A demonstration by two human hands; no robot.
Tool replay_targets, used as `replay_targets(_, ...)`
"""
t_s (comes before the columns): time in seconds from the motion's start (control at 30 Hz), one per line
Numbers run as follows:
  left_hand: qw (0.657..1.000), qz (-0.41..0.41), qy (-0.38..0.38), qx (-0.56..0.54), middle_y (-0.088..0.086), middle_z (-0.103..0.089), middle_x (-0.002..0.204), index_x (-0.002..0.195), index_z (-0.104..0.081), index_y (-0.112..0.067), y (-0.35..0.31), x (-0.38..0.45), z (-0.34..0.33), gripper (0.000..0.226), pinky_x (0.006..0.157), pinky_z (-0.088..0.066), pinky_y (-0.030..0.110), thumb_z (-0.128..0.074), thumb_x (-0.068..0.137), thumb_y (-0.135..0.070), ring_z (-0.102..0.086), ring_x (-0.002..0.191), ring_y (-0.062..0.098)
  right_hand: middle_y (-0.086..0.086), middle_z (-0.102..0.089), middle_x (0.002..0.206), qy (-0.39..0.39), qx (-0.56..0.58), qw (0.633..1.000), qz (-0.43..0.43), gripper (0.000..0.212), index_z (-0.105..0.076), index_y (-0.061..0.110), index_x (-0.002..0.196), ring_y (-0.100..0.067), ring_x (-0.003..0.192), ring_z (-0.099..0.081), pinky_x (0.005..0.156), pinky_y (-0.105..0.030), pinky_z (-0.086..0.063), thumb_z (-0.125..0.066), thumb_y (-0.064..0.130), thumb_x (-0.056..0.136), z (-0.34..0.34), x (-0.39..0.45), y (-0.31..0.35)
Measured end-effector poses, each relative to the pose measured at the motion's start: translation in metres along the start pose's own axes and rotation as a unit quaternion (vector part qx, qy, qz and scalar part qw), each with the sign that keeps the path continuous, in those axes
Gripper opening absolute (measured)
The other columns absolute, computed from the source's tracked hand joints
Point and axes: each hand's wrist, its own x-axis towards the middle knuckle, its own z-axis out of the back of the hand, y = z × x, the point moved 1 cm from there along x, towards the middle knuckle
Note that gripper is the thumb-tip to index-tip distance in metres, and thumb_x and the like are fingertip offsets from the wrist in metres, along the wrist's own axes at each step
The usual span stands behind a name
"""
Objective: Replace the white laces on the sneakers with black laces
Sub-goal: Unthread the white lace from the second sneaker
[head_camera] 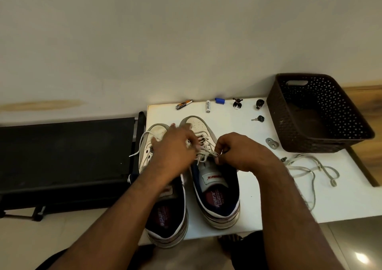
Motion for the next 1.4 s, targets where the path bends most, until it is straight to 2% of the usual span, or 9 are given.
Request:
replay_targets(0.13,0.933,0.051,-0.300,-0.190,-0.003,-0.062,0.100,0.084,-0.058,-0.018,0.041,0.009,0.045,0.017,0.081,-0.055,0.038,-0.056,0.088,-0.002,-0.062,0.093,0.022,-0.002,-0.062,0.104,0.007,0.021,1.000,-0.010,0.017,-0.063,0.020,0.099,-0.013,0.077,-0.061,0.050,-0.017,-0.045,-0.070,0.018,0.084,0.003,-0.002,-0.003)
replay_targets(0.23,0.898,0.091,-0.396,-0.171,0.007,-0.048,0.129,0.112,-0.052,-0.017,0.058,0.012,0.056,0.028,0.096,-0.046,0.050,-0.060,0.087,-0.012,-0.050,0.119,0.028,-0.003,-0.062,0.101,0.010,0.017,1.000,-0.012,0.015,-0.062,0.022,0.097,-0.015,0.077,-0.064,0.050,-0.017,-0.046,-0.070,0.018,0.085,0.002,-0.001,-0.002)
replay_targets(0.37,0.985,0.001,-0.172,0.010,-0.003,-0.038,0.148,0.109,-0.059,-0.035,0.022,0.002,0.029,0.026,0.111,-0.015,0.063,-0.065,0.085,-0.041,-0.028,0.141,0.024,-0.002,-0.062,0.100,0.004,0.014,1.000,-0.014,0.014,-0.061,0.023,0.092,-0.018,0.079,-0.066,0.054,-0.020,-0.051,-0.068,0.014,0.084,0.000,-0.001,-0.001)
replay_targets(0.5,0.980,-0.033,0.015,0.196,-0.008,-0.050,0.123,0.108,-0.059,-0.039,-0.009,-0.017,-0.001,0.038,0.093,-0.022,0.041,-0.060,0.079,-0.064,-0.040,0.124,0.020,0.000,-0.056,0.105,0.000,0.021,1.000,-0.017,0.020,-0.058,0.027,0.094,-0.020,0.081,-0.066,0.057,-0.023,-0.055,-0.067,0.011,0.085,0.000,-0.002,-0.001)
replay_targets(0.7,0.983,0.010,0.004,0.182,-0.013,-0.063,0.080,0.081,-0.063,-0.029,0.007,-0.017,0.012,0.019,0.084,-0.021,0.037,-0.071,0.079,-0.046,-0.057,0.092,0.011,-0.007,-0.062,0.097,0.010,0.106,0.993,-0.049,0.033,-0.053,0.026,0.105,-0.016,0.072,-0.063,0.048,-0.025,-0.052,-0.070,0.008,0.083,0.002,-0.004,-0.006)
replay_targets(0.87,0.985,0.064,0.046,0.151,-0.013,-0.066,0.078,0.077,-0.068,-0.028,0.014,-0.009,0.016,0.019,0.087,-0.021,0.039,-0.074,0.077,-0.046,-0.053,0.086,0.009,-0.005,-0.061,0.097,0.022,0.155,0.985,-0.068,0.035,-0.054,0.024,0.109,-0.017,0.080,-0.060,0.061,-0.030,-0.056,-0.072,0.008,0.083,0.006,-0.005,-0.011)
replay_targets(1.03,0.985,0.067,0.059,0.146,-0.012,-0.065,0.079,0.084,-0.072,-0.027,0.013,-0.004,0.010,0.019,0.097,-0.022,0.042,-0.071,0.081,-0.045,-0.049,0.081,0.011,0.005,-0.047,0.128,-0.068,-0.070,0.988,0.118,0.036,-0.056,0.035,0.106,-0.020,0.117,-0.046,0.092,-0.033,-0.045,-0.070,0.014,0.080,-0.011,-0.001,0.004)
replay_targets(1.23,0.988,0.072,0.049,0.128,-0.012,-0.058,0.070,0.085,-0.072,-0.025,0.012,-0.004,0.006,0.024,0.100,-0.024,0.042,-0.069,0.082,-0.048,-0.055,0.088,0.013,0.011,-0.042,0.144,-0.113,-0.203,0.962,0.141,0.024,-0.069,0.031,0.104,-0.018,0.131,-0.036,0.103,-0.036,-0.035,-0.070,0.038,0.080,-0.024,0.003,0.025)
replay_targets(1.4,0.987,0.073,0.055,0.136,-0.013,-0.058,0.071,0.074,-0.065,-0.028,0.013,-0.004,0.008,0.024,0.101,-0.024,0.045,-0.067,0.083,-0.050,-0.054,0.085,0.011,0.005,-0.062,0.121,-0.174,0.035,0.983,0.056,0.013,-0.066,0.018,0.073,-0.011,0.111,-0.053,0.081,-0.021,-0.034,-0.076,0.025,0.078,-0.002,0.006,0.002)
